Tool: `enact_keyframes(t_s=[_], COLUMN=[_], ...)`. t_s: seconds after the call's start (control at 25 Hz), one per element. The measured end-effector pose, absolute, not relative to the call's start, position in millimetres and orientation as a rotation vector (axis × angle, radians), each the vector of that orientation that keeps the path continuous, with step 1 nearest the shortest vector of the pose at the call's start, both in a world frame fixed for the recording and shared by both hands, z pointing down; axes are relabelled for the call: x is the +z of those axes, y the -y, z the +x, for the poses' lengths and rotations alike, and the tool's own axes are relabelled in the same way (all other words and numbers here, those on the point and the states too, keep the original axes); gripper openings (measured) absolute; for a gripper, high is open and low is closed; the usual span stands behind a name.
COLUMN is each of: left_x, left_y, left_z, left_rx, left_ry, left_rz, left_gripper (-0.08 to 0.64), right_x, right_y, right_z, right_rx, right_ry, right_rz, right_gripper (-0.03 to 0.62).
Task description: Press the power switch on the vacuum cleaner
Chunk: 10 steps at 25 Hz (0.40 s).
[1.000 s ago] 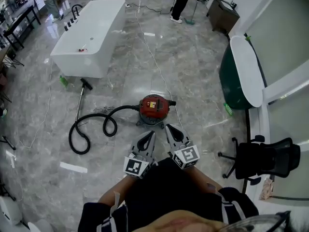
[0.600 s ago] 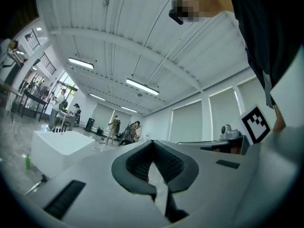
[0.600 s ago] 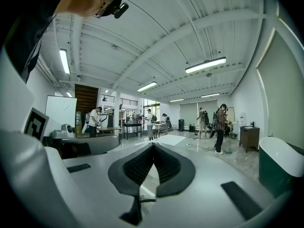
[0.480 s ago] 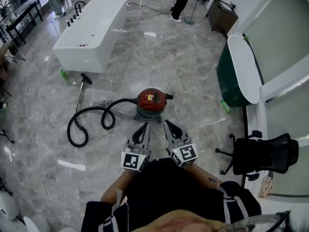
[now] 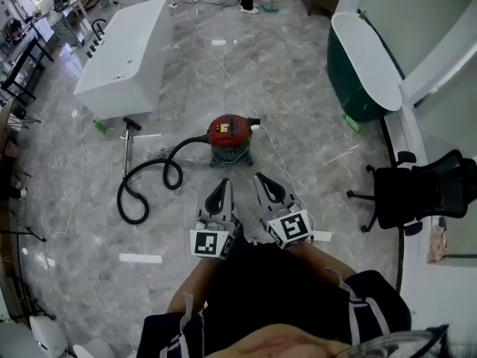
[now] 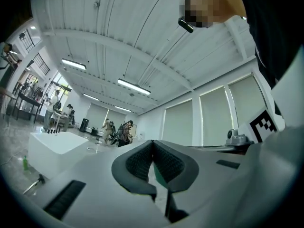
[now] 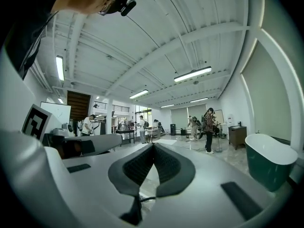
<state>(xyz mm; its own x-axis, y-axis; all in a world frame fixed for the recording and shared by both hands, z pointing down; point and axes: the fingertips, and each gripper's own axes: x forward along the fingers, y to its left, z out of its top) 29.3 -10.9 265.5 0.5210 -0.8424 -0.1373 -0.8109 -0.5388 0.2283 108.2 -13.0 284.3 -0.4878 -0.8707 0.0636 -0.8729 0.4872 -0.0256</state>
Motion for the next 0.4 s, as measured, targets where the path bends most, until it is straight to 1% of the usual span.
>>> enact_keyframes(t_s=[0.2,0.4], left_x=[269,253], left_y=[-23,-24], left_z=[60,92], left_rx=[-0.31,-0.394], left_ry=[1.35,1.265], left_rz=[2.654,2.741], left_gripper=[0.018,0.018], right_x=[274,258], right_y=[-24,-22], right_z=[128,149], right_rx=[0.079,0.027], right_ry=[2.642,2.689], right_rz=[1.641,1.724], right_gripper=[0.017,0.017])
